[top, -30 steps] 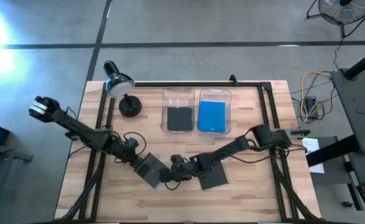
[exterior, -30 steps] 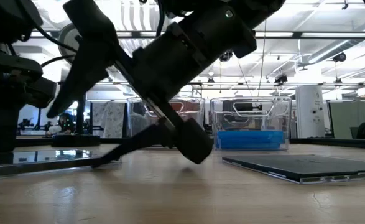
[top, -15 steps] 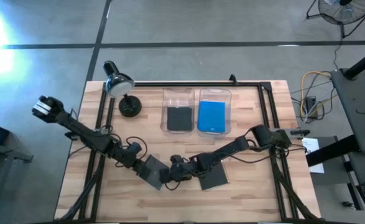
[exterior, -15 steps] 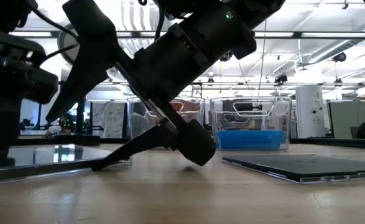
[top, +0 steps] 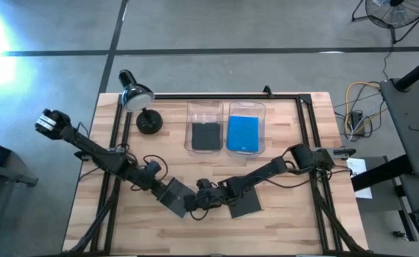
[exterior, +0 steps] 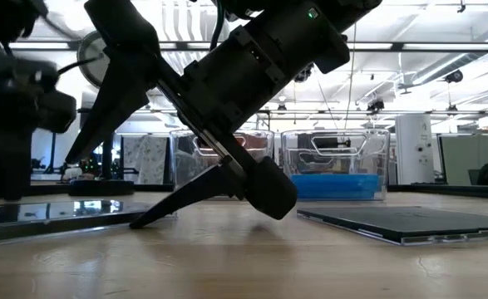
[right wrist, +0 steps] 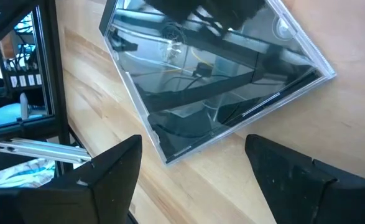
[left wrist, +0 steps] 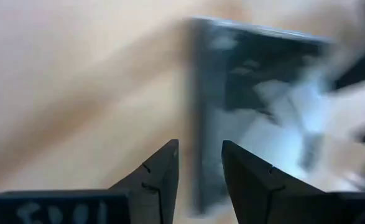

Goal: Pick & place jewel cases by type
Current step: Put the black CD case into the left transparent bin

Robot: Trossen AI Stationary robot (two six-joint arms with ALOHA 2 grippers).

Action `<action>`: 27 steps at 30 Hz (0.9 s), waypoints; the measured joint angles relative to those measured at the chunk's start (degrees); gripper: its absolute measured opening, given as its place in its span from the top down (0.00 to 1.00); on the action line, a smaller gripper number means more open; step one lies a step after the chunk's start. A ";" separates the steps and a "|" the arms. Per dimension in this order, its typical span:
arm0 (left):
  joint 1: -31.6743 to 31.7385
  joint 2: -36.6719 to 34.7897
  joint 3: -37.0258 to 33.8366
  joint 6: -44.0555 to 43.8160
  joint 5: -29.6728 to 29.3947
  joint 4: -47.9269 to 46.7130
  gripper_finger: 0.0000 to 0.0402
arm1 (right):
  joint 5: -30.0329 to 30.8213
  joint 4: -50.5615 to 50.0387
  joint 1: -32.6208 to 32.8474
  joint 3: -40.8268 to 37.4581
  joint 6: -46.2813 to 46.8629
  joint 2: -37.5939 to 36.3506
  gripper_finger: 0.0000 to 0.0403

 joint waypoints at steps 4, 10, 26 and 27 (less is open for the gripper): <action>0.01 0.38 -0.13 -2.75 -1.11 -5.90 0.74 | 0.00 0.23 0.11 -0.04 0.15 0.03 0.28; 0.03 2.83 -0.90 -2.26 -1.57 -0.06 0.74 | -0.04 0.38 0.11 -0.07 0.15 0.05 0.28; 0.04 12.47 -1.09 0.00 -0.12 14.40 0.74 | -0.58 0.57 0.15 -0.15 -0.14 0.09 0.31; 0.01 12.81 -0.66 0.26 -0.05 14.66 0.74 | -1.01 0.53 0.19 -0.17 -0.33 0.09 0.31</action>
